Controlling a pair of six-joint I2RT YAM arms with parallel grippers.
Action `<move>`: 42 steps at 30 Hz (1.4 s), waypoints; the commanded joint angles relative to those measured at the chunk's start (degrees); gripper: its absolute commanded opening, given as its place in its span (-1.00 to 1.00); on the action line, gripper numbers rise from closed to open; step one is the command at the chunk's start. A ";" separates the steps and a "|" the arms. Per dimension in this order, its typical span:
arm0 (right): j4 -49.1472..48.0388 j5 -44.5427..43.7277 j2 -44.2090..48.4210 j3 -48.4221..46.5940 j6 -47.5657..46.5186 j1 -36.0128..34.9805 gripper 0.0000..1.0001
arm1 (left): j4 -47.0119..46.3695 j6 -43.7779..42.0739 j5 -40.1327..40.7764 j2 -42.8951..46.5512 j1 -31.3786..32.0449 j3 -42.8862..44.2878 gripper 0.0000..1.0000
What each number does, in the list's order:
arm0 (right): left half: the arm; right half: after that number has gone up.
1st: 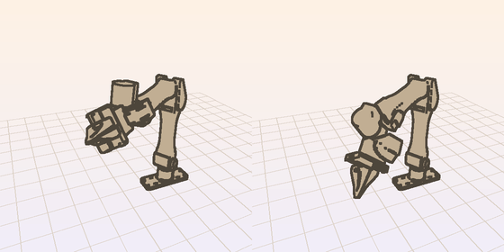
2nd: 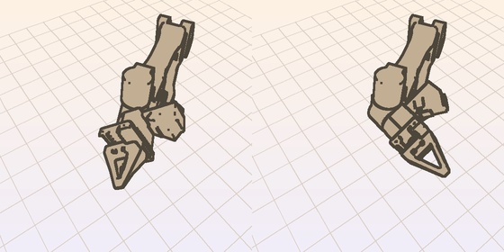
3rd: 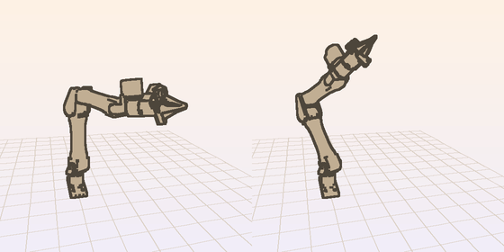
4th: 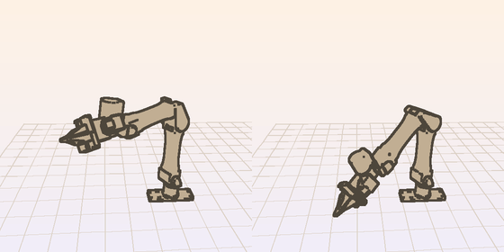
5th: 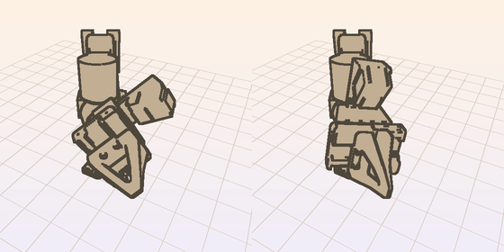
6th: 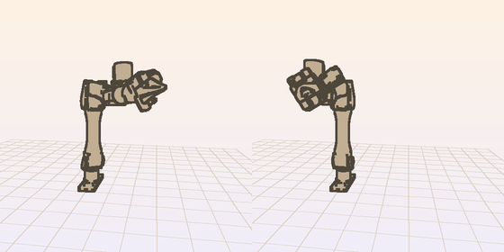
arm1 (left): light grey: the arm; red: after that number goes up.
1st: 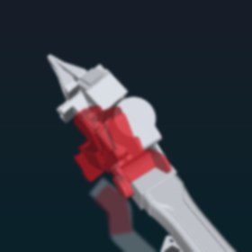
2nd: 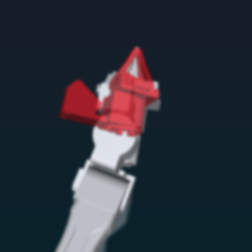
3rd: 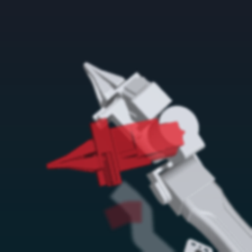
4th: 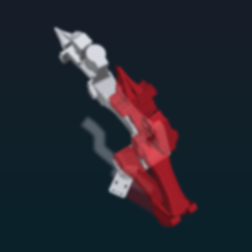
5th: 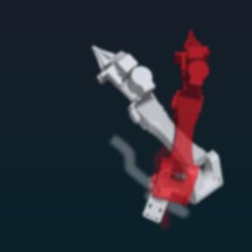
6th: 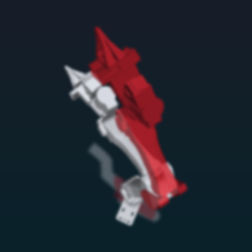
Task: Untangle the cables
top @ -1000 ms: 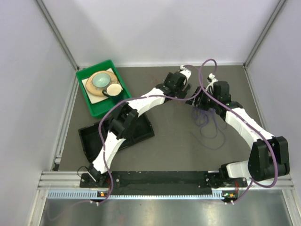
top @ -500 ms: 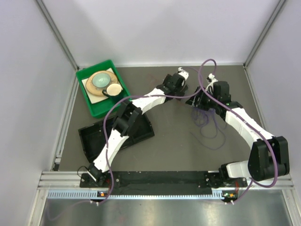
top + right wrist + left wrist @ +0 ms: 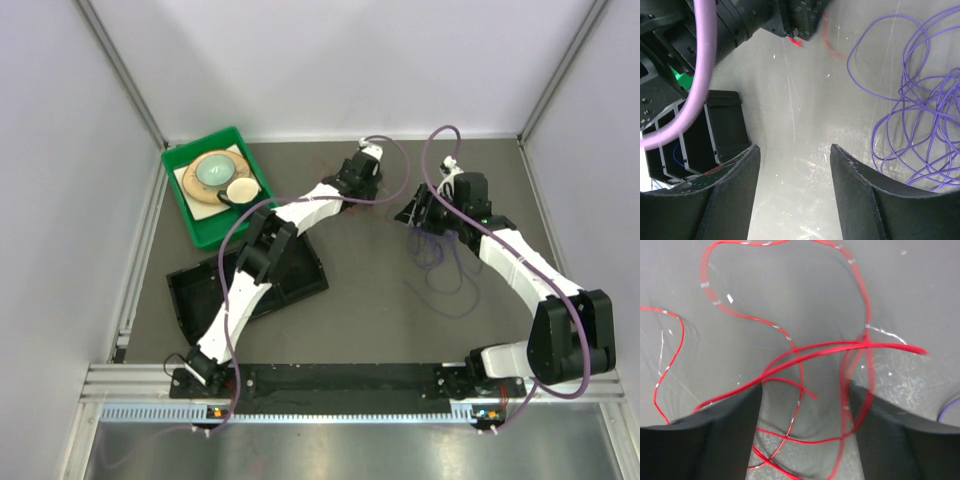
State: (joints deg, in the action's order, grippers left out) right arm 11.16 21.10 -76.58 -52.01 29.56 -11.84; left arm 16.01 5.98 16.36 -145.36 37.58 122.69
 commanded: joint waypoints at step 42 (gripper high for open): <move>-3.16 5.08 0.56 -4.76 1.99 -4.16 0.26 | 15.80 6.24 -9.07 68.54 -12.71 -8.70 -1.00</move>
State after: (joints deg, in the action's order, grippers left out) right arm 10.28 22.55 -72.12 -52.45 29.67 -14.79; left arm 27.55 13.56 5.65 -79.40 24.84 111.22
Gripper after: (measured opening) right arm 0.633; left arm 0.017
